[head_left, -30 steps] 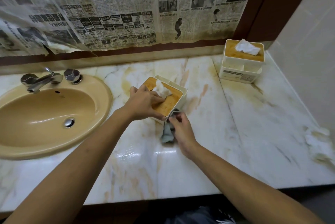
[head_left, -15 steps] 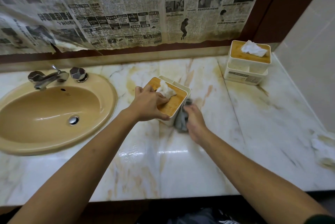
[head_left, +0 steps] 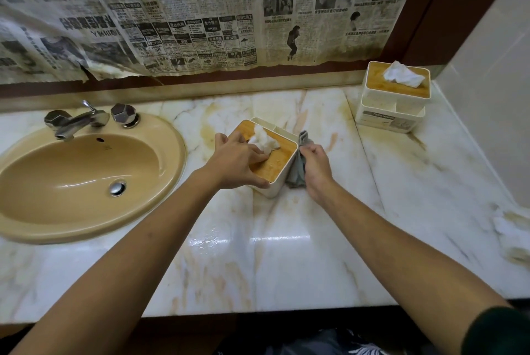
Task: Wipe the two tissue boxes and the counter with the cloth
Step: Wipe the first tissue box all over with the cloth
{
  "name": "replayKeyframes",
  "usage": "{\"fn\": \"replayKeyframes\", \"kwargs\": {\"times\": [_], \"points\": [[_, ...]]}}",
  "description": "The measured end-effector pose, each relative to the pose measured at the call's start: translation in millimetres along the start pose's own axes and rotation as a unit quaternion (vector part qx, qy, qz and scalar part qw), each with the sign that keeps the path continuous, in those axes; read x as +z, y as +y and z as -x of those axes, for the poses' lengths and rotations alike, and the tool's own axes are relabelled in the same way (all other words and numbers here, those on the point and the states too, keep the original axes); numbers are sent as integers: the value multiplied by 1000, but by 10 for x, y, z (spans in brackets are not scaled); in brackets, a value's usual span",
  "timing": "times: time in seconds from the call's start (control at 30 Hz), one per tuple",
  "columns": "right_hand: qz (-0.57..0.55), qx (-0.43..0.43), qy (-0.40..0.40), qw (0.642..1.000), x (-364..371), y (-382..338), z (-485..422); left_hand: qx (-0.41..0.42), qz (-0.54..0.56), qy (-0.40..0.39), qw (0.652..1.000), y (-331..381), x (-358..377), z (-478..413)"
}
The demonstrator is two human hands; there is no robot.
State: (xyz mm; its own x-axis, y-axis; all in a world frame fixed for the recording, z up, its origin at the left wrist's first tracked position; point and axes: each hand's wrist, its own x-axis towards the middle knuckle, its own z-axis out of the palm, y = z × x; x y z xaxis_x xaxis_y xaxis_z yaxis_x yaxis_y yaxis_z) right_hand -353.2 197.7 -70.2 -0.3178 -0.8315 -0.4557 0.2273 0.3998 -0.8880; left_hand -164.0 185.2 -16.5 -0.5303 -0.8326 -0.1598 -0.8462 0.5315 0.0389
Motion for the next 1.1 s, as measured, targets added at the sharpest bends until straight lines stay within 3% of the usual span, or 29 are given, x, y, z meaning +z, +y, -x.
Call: {"fn": "replayKeyframes", "kwargs": {"times": [0.27, 0.6, 0.9, 1.0, 1.1], "points": [[-18, 56, -108, 992, -130, 426, 565, -2, 17, 4, 1000, 11, 8, 0], [-130, 54, -20, 990, -434, 136, 347, -72, 33, 38, 996, 240, 56, -6], [-175, 17, -17, 984, -640, -100, 288, -57, -5, -45, 997, -272, -83, 62], [-177, 17, -18, 984, -655, -133, 289, -107, -6, -4, 994, -346, -141, 53], [-176, 17, -18, 984, -632, -144, 295, -157, 62, 98, 981, -188, -220, -39]]}}
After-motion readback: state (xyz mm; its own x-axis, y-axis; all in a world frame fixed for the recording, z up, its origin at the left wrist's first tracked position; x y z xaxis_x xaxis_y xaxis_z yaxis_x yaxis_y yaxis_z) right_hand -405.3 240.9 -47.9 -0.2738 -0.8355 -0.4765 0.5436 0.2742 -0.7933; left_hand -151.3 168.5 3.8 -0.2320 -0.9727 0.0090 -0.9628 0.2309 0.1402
